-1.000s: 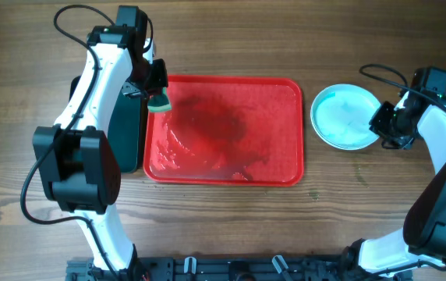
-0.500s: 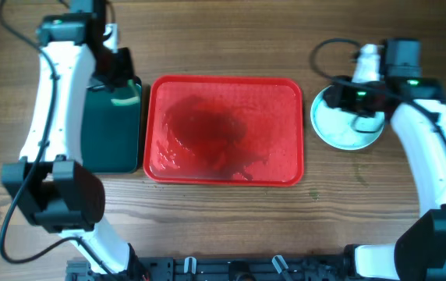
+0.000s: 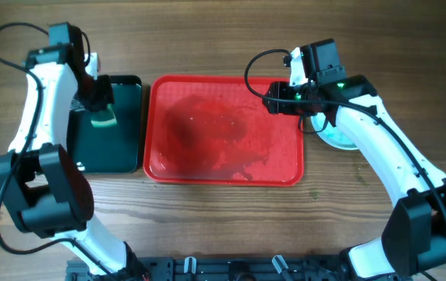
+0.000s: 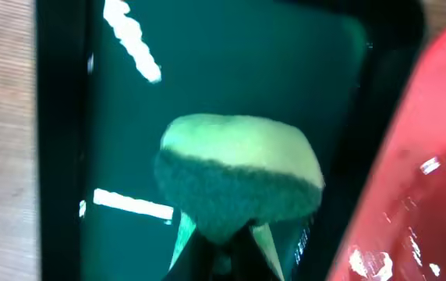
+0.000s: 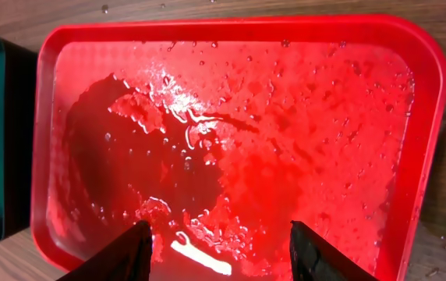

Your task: Clean dirty plates on tray and stack at the side

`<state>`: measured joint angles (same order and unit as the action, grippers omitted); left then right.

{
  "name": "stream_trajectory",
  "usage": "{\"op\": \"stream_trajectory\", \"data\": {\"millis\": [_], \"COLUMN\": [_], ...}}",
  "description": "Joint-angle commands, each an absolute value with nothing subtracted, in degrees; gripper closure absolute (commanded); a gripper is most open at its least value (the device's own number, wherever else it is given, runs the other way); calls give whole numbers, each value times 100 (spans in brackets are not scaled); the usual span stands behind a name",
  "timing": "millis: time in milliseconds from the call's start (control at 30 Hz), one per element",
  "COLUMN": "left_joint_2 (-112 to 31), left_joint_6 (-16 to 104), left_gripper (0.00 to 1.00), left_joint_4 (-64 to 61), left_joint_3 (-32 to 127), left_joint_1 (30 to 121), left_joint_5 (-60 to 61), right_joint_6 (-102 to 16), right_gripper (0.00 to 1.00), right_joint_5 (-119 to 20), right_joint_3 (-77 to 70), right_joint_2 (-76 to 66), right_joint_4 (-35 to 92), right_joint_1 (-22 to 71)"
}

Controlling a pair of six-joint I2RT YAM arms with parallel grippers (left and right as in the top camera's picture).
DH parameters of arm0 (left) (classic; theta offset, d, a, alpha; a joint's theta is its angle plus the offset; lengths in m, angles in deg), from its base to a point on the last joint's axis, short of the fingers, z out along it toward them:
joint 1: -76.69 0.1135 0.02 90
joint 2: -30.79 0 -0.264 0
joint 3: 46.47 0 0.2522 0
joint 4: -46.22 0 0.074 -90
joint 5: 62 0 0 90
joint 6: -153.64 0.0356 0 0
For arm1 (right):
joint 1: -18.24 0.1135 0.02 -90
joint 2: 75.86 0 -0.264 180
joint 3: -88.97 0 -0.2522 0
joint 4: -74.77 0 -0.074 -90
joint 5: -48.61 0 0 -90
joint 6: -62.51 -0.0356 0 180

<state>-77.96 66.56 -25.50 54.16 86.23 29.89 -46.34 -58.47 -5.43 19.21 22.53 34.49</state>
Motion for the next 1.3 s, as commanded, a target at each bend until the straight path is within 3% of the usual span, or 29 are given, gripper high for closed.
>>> {"op": "stream_trajectory", "data": {"millis": [0, 133, 200, 267, 300, 367, 500, 733, 933, 1000, 1067, 1267], "left_joint_2": [-7776, -7776, -7776, -7774, -7770, -7754, -7398, -6043, -5435, -5448, -5448, -5448], "left_joint_6": [6615, 6617, 6617, 6617, 6615, 6575, 6575, 6573, 6578, 6578, 6578, 6578], "left_gripper": [96, 95, 86, 62, 40, 20, 0, 0, 0, 0, 0, 0], "left_joint_4": [-1763, -882, -665, -650, -650, -661, -991, -2084, -2250, -2250, -2250, -2250], "left_joint_3": [4598, 3893, 3672, 3663, 3672, 3691, 4198, 5355, 5355, 5355, 5355, 5355], "left_joint_1": [8634, 8634, 8634, 8632, 8627, 8630, 8630, 8616, 8619, 8619, 8619, 8619], "left_joint_5": [3022, 3007, 3002, 3002, 3002, 3005, 3068, 3061, 3046, 3044, 3046, 3046], "right_joint_6": [-4695, -4676, -4674, -4674, -4676, -4676, -4676, -4378, -4405, -4398, -4403, -4416], "right_gripper": [43, 43, 43, 42, 42, 41, 39, 37, 34, 25, 0, 0], "right_joint_5": [-5766, -5766, -5766, -5764, -5766, -5768, -5793, -5738, -4564, -4241, -4239, -4540], "right_joint_3": [-463, -463, -463, -463, -463, -463, -449, -82, 112, 112, 112, 110], "right_joint_2": [1984, 1984, 1984, 1984, 1984, 1984, 1971, 1486, 60, -626, -1203, -2919], "right_joint_4": [2277, 2275, 2266, 2266, 2264, 2253, 2220, 2010, 1735, 1582, 1423, 760], "right_joint_1": [3469, 3469, 3469, 3466, 3466, 3466, 3466, 3464, 3440, 3440, 3440, 3440]}}
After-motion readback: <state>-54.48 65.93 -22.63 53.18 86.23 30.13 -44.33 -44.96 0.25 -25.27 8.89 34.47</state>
